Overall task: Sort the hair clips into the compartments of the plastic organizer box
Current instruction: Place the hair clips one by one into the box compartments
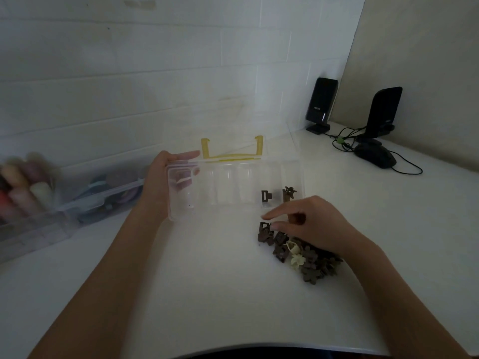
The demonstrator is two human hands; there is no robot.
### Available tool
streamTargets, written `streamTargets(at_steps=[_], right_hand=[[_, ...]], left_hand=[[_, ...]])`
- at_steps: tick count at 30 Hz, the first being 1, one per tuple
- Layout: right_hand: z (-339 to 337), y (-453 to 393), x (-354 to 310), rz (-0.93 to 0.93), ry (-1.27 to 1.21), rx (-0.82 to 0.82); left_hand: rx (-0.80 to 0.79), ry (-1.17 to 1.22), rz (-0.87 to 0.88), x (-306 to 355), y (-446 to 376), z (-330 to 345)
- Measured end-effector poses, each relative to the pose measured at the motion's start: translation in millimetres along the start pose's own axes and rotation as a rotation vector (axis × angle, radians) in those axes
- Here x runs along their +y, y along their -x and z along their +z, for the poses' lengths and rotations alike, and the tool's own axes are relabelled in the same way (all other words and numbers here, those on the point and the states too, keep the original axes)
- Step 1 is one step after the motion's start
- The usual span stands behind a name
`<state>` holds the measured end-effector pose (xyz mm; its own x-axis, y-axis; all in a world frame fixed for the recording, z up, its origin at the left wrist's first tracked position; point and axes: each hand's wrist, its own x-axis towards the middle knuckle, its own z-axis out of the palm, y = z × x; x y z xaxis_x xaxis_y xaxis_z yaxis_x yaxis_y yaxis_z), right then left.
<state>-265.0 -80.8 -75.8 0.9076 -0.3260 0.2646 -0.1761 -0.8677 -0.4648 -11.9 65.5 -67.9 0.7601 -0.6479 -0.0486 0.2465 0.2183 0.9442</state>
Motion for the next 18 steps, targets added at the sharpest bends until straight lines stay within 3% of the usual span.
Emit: streamTargets(at_steps=[6, 10, 14, 18], right_hand=[[7.1, -3.2, -3.7, 0.018, 0.106, -0.105], [5.2, -5.3, -4.5, 0.068, 0.048, -0.118], [4.9, -2.0, -8.1, 0.064, -0.108, -0.066], [1.0, -4.7, -17.2, 0.060, -0.343, 0.152]], left_hand=[[0.001, -0.006, -0.001, -0.5, -0.1, 1.1], [0.006, -0.020, 0.007, -0.2, 1.0, 2.4], [0.001, -0.021, 0.000, -0.4, 0.9, 2.7], [-0.012, 0.000, 0.001, -2.0, -2.2, -0.8]])
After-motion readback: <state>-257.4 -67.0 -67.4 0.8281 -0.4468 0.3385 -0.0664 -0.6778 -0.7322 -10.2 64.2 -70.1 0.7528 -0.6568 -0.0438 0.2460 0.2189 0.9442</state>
